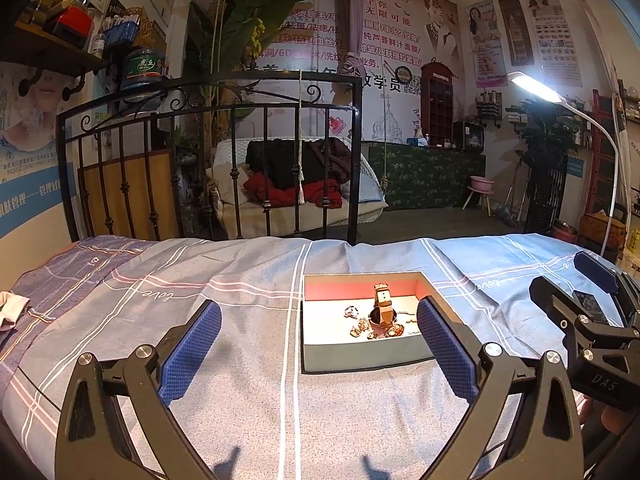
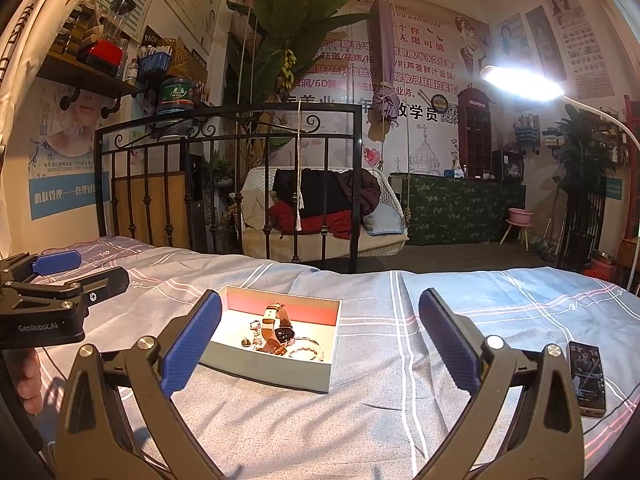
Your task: Organize jewelry
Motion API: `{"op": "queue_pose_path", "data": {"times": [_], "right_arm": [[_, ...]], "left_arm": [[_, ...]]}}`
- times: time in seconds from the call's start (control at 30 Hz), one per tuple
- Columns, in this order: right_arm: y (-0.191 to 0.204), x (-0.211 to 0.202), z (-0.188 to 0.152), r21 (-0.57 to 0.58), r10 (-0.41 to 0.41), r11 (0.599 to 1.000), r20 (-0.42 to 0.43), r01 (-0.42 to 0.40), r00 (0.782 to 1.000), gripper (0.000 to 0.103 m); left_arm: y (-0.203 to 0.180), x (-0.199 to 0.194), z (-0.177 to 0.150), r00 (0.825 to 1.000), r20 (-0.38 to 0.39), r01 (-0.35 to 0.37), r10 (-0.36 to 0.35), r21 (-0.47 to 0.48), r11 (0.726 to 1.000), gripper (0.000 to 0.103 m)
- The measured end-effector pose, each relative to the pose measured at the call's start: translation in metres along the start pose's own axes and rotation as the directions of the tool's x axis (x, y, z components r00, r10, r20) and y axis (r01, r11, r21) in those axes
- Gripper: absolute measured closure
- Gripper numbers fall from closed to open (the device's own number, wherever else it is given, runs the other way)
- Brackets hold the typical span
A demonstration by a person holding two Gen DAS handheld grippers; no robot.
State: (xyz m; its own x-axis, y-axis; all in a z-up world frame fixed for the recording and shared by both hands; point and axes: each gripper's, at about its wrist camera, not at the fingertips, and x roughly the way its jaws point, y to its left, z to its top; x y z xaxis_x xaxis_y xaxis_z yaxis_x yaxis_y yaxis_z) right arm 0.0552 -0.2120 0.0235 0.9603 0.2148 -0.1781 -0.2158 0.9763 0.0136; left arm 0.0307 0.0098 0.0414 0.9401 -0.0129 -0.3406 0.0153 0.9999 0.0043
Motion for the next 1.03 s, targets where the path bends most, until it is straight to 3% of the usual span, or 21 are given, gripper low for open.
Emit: {"op": "queue_pose_path", "data": {"times": [0.6, 0.7, 1.03], "right_arm": [[0.002, 0.001, -0.001, 0.001, 0.004, 1.0, -0.007, -0.004, 1.0, 0.006], [0.002, 0.001, -0.001, 0.0, 0.005, 1.0, -0.008, -0.005, 1.0, 0.006], [0.002, 0.001, -0.005, -0.001, 0.002, 1.0, -0.012, -0.002, 1.0, 0.006]], "left_arm": [[-0.004, 0.006, -0.001, 0.998, -0.055, 0.015, -0.016, -0.017, 1.0, 0.006], [-0.007, 0.006, -0.003, 0.998, -0.068, -0.011, 0.01, -0.013, 1.0, 0.006], [-0.015, 0.008, -0.004, 0.997, -0.078, 0.021, -0.02, 0.02, 1.0, 0.006]]}}
